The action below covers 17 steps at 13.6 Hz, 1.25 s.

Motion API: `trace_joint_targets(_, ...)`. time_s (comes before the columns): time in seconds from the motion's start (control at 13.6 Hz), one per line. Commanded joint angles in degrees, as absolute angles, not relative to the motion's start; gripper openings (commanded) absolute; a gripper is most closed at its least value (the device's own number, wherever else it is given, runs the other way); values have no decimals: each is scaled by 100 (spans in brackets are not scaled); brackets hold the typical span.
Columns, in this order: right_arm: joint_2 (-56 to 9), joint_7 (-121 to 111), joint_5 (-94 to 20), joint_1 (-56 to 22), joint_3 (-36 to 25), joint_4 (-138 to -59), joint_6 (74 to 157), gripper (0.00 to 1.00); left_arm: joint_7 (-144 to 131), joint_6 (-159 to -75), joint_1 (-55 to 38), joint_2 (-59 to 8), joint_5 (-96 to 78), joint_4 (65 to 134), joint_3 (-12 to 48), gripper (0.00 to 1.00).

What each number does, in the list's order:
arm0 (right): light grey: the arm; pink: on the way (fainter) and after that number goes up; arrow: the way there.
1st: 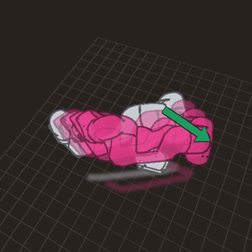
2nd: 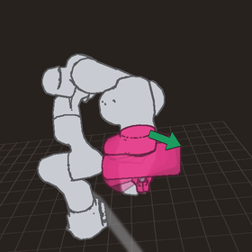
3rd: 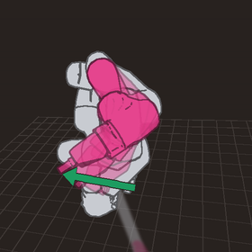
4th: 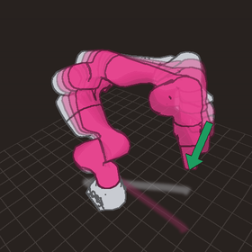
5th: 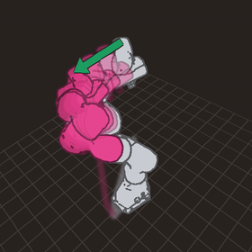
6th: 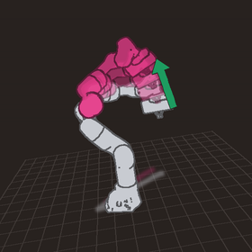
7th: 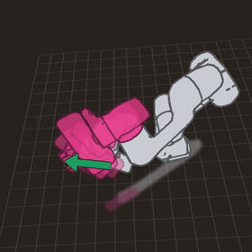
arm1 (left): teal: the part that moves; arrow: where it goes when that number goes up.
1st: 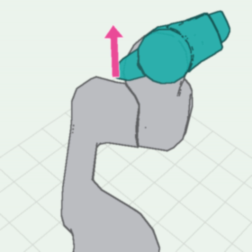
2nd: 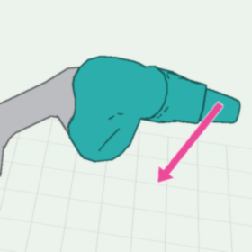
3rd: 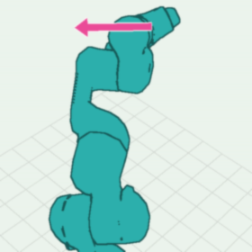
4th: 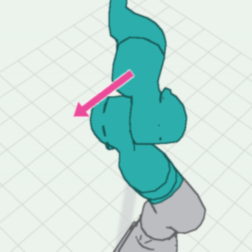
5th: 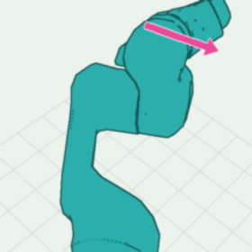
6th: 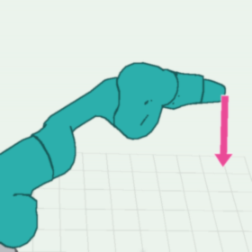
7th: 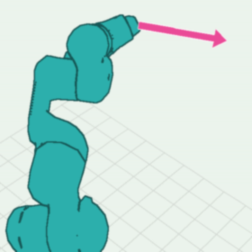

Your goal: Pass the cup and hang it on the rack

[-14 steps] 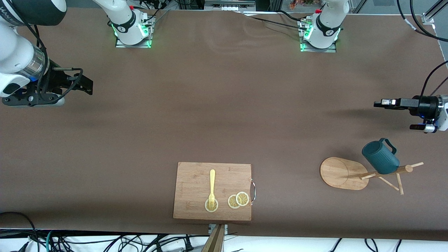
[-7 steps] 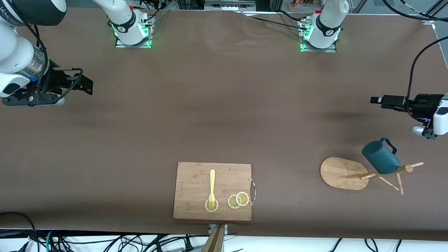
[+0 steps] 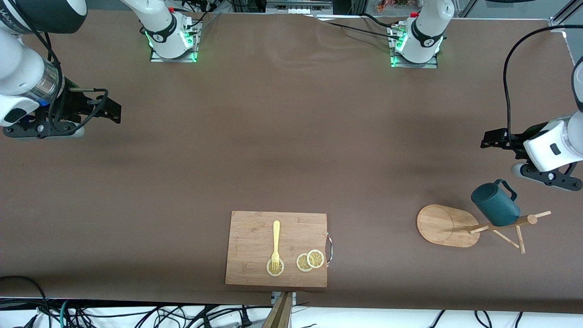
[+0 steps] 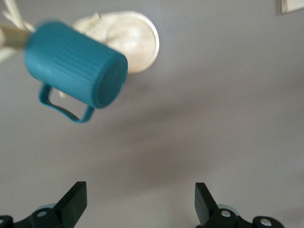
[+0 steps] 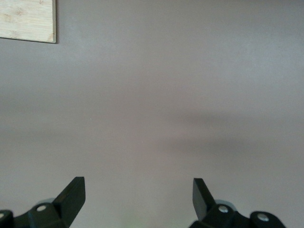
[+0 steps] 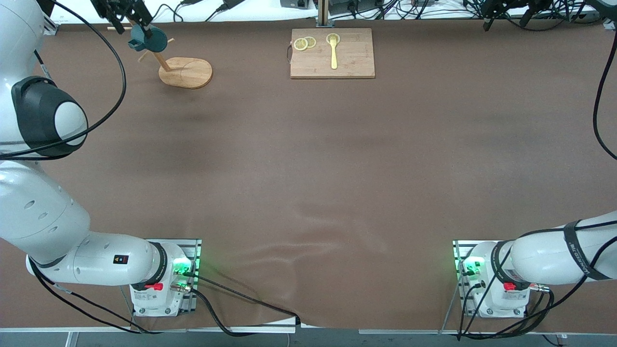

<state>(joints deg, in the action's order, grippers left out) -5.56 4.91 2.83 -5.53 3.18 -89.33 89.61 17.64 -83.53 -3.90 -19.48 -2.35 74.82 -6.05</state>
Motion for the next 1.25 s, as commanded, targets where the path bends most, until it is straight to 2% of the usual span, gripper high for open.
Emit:
trace_joint_targets(0.0, -448, 563, 299, -554, 378, -9035, 9026, 100, 1740, -8420, -369, -1557, -70, 7349, -659, 100)
trace_joint_targets(0.15, -457, 598, 281, -554, 378, -9026, 9026, 100, 1426, -8324, -299, -1337, -79, 7348, -650, 100)
trace_joint_targets(0.29, -422, 572, 272, -554, 387, -9035, 8869, 100, 549, -7763, -299, -1274, -97, 7330, -616, 100)
trace_joint_targets(0.44, -422, 545, 272, -554, 387, -9044, 8798, 100, 90, -7603, -378, -1257, -96, 7330, -589, 100)
trace_joint_targets(0.73, -439, 501, 308, -554, 387, -9035, 8833, 100, 18, -7707, -448, -791, -369, 7910, -589, 100)
trace_joint_targets(1.03, -439, 571, 281, -580, 448, -9026, 8912, 100, 26, -7673, -422, -896, -360, 7814, -589, 100)
trace_joint_targets(1.18, -448, 536, 290, -580, 439, -9026, 9209, 100, 26, -7673, -448, -1019, -291, 7787, -580, 100)
